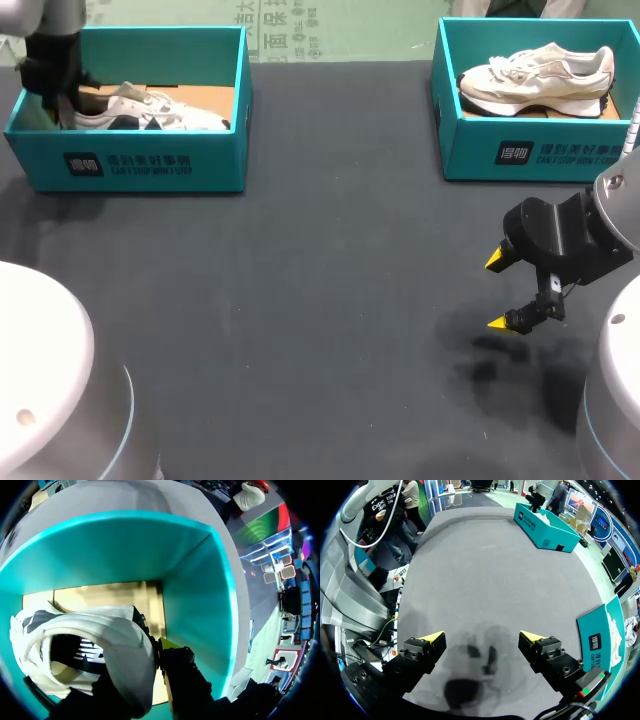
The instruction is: Take the shoe out of the shoebox, open the shoe tongue, remove and reinsert the insole, then place the shoe into the shoebox
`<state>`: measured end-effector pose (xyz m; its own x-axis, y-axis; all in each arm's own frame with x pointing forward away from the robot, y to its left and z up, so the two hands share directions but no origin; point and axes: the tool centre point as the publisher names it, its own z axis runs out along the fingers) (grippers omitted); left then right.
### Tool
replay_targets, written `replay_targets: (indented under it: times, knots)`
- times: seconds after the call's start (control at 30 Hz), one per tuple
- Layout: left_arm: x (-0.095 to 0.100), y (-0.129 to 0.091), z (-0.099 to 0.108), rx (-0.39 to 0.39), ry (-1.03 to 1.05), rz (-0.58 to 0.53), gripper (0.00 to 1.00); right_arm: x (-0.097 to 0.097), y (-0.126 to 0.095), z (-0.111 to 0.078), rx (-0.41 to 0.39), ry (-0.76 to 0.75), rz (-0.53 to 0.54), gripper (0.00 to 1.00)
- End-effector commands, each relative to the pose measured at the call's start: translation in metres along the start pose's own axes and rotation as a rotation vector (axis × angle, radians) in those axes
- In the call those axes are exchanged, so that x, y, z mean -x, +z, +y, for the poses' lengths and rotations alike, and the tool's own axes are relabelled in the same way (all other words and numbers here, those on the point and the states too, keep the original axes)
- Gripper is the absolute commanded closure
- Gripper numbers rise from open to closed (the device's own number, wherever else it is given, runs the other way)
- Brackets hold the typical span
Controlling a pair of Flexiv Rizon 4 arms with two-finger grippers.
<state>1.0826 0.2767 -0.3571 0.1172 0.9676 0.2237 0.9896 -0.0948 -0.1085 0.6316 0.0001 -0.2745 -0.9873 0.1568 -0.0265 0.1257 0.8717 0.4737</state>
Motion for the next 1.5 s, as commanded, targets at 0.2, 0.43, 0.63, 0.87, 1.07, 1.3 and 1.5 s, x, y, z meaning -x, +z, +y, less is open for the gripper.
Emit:
replay_targets:
  times: [0.2, 0.43, 0.63, 0.87, 1.07, 1.3, 1.5]
  knots:
    - [-0.001, 0.007, -0.008, -0.012, 0.019, -0.008, 1.00, -0.002, 0.000, -0.001, -0.001, 0.000, -0.004, 0.00]
    - [-0.001, 0.011, -0.016, -0.011, 0.032, -0.003, 1.00, -0.002, 0.000, -0.001, -0.001, 0.000, -0.004, 0.00]
    - [0.002, 0.015, -0.020, -0.021, 0.032, 0.003, 1.00, -0.002, 0.000, -0.001, -0.001, 0.000, -0.004, 0.00]
    - [0.002, 0.019, -0.022, -0.027, 0.029, 0.007, 0.83, -0.002, 0.000, -0.001, -0.001, 0.000, -0.004, 0.00]
    - [-0.001, 0.020, -0.015, -0.025, 0.003, 0.006, 0.16, -0.002, 0.000, -0.001, -0.001, 0.000, -0.004, 0.00]
    - [-0.002, 0.007, -0.012, -0.003, -0.011, -0.022, 0.18, -0.002, 0.000, -0.001, -0.001, 0.000, -0.004, 0.00]
    - [0.003, -0.014, -0.011, 0.025, -0.017, -0.061, 0.12, -0.002, 0.000, -0.001, -0.001, 0.000, -0.004, 0.00]
